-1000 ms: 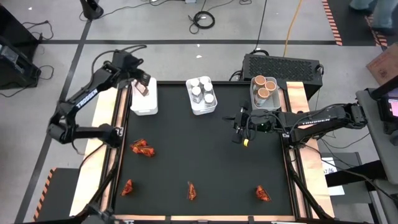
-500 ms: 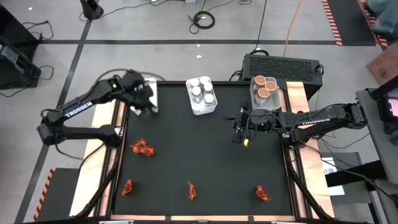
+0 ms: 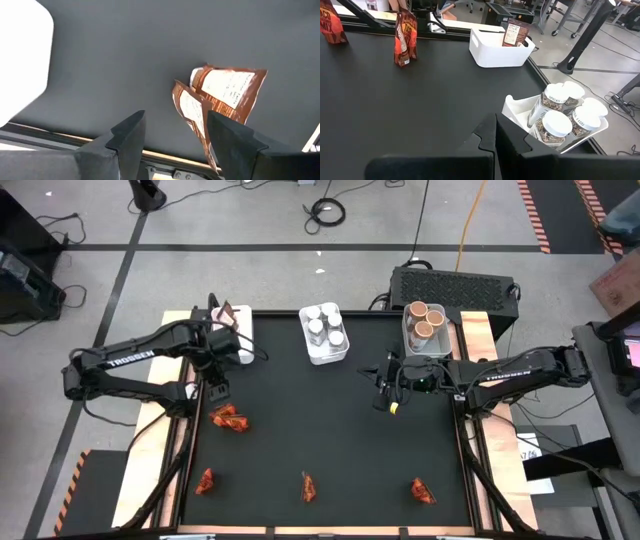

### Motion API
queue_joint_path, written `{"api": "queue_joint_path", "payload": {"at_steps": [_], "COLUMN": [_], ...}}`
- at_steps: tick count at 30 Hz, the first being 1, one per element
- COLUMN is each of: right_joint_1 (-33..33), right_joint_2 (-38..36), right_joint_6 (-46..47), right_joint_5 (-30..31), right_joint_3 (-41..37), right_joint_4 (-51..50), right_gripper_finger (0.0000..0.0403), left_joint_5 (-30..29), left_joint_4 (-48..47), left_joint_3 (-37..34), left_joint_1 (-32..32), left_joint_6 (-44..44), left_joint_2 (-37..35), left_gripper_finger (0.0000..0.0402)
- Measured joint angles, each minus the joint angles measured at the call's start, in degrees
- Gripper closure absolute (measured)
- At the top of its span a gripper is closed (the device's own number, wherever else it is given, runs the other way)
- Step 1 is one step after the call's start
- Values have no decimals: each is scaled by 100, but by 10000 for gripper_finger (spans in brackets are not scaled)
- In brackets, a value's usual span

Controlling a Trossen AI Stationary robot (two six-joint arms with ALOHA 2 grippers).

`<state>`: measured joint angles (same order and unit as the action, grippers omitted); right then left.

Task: Sort spices by type
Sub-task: Put the orange seasoning pack into the left white bin

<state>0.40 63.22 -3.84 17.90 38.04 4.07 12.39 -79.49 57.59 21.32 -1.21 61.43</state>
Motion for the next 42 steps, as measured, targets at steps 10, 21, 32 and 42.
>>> {"api": "queue_joint_path", "payload": {"at_steps": [10,21,32,42], "right_joint_1": [0,-37,-31,-31], "right_joint_2": [0,-2,0,0], "right_joint_6": [-2,0,531,769], "right_joint_5": [-1,-6,-9,-21], "right_joint_3": [0,0,0,0], "right_joint_4": [-1,147,-490,-605], "right_gripper_finger": [403,403,403,403], "left_joint_5": [60,-974,-359,282], "left_joint_4": [165,47,226,681], "left_joint_3": [-767,-528,-293,-815], "left_joint_1": [-307,-313,-560,-956], "left_joint_6": [-141,-1,-55,-370], "left_joint_2": [-17,-63,-536,-618], "left_gripper_finger": [187,187,187,187]}}
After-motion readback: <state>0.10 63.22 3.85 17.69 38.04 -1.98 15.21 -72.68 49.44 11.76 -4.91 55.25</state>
